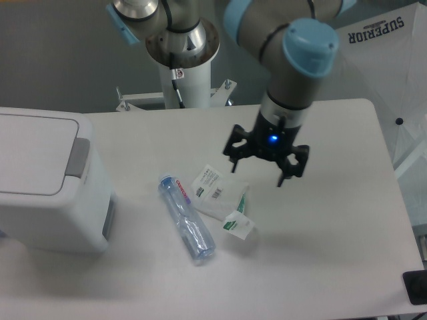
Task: Open the trash can
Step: 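Move the gripper across the table toward the white trash can lid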
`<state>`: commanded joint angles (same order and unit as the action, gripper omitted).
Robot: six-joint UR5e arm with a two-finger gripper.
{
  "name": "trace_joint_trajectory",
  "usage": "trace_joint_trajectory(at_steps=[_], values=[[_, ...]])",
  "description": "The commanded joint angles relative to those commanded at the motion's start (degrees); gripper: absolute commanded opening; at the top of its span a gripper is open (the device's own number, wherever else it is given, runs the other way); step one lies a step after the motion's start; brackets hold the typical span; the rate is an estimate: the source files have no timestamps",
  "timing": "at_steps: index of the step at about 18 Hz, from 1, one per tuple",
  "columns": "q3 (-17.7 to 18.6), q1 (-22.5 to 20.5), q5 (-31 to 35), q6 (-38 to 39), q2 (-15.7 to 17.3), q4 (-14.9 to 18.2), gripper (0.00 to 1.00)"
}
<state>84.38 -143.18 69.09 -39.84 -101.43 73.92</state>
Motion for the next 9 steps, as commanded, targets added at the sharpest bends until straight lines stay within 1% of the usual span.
trace_joint_trajectory(at_steps=[2, 4, 6, 9], values=[[-0.8, 2.11, -0.44, 2.56, 0.44, 0.0, 1.0], [-0.8, 3.78, -2.89, 2.92, 0.62, -0.18, 1.0], [-0.54, 4.14, -5.71, 4.06, 1.84, -0.09, 1.0], [0.25, 4.32, -6.25, 8.62, 3.43, -0.09, 1.0]])
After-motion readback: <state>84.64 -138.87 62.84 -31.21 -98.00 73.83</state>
